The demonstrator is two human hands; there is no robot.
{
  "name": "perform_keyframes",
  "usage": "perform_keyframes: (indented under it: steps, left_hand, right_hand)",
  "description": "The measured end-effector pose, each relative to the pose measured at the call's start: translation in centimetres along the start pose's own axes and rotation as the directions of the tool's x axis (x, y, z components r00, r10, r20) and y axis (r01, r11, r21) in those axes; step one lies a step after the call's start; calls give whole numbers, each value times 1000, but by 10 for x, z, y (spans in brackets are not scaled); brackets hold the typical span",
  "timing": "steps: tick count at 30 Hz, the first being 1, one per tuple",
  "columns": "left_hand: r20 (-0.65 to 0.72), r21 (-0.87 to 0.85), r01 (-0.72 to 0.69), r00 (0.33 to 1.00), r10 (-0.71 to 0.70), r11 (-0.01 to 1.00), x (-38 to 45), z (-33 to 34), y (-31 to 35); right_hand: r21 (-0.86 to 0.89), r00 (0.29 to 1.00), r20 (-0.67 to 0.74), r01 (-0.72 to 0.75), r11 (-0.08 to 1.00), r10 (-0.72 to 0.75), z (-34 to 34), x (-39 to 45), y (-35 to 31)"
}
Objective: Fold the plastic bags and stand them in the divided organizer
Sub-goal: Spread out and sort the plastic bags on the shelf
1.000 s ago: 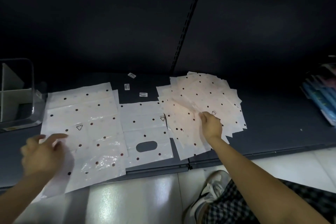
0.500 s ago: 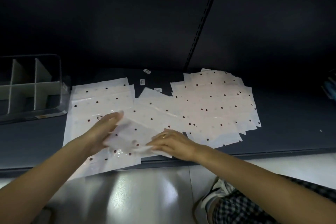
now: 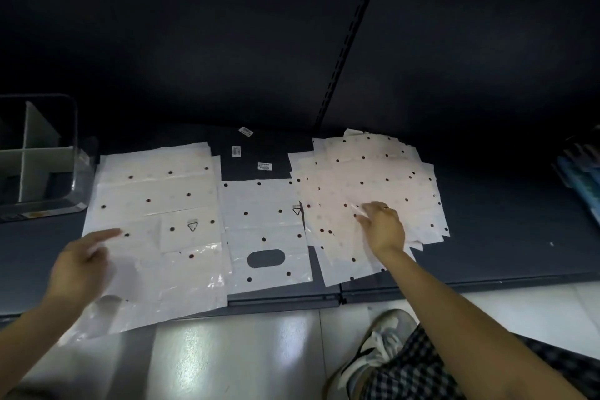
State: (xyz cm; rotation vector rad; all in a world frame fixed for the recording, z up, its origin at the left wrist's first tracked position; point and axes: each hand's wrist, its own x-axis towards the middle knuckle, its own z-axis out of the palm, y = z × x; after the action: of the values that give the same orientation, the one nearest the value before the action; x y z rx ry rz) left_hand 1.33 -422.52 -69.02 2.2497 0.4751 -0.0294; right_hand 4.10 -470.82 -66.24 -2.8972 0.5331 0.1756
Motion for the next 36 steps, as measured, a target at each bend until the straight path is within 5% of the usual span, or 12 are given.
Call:
perform_keyframes:
  steps: [7, 10, 13, 16, 18, 19, 21, 23, 25, 28, 33, 36]
  left_hand:
    - [-1, 208, 32, 999, -32, 978, -9, -3, 14]
    - [-118, 352, -145, 973, 198, 925, -24, 1, 42]
    - [-93, 386, -361, 900, 426, 849, -38, 10, 75]
    - [-32, 366, -445, 872, 489, 817, -47, 19, 97]
    - [94, 99, -342, 938, 333, 935, -52, 24, 106]
    - [196, -141, -162, 962, 188, 977, -53, 24, 113]
    - [373, -489, 234, 927, -41, 840, -50, 23, 124]
    - [371, -535, 357, 914, -167, 766, -40, 23, 121]
    - [252, -419, 325, 939, -235, 848, -30, 19, 111]
    - [90, -104, 276, 959, -268, 955, -10, 8, 81]
    - [8, 290, 222, 972, -234, 931, 14, -18, 35]
    - [-166, 352, 135, 983, -80, 926, 13, -15, 24]
  right_hand:
    - [153, 991, -131, 15, 988, 6, -8, -1, -16]
    - [242, 984, -167, 107, 964, -67, -13, -11, -41]
    - [364, 969, -176, 229, 903, -175, -14, -30, -82]
    - [545, 958, -156, 287, 787, -241, -9, -57, -132]
    - [648, 950, -112, 293, 703, -292, -3, -77, -164]
    - [690, 941, -86, 293, 662, -327, 0, -87, -180]
    - [741, 906, -15, 294, 603, -424, 8, -103, -204]
    - [725, 832, 72, 335, 602, -550, 15, -112, -215]
    - [665, 796, 121, 379, 644, -593, 22, -110, -208]
    - [607, 884, 88, 319, 728, -460, 22, -87, -169]
    - [421, 992, -14, 117, 900, -122, 12, -23, -76]
    - [254, 998, -61, 34, 967, -19, 4, 11, -40]
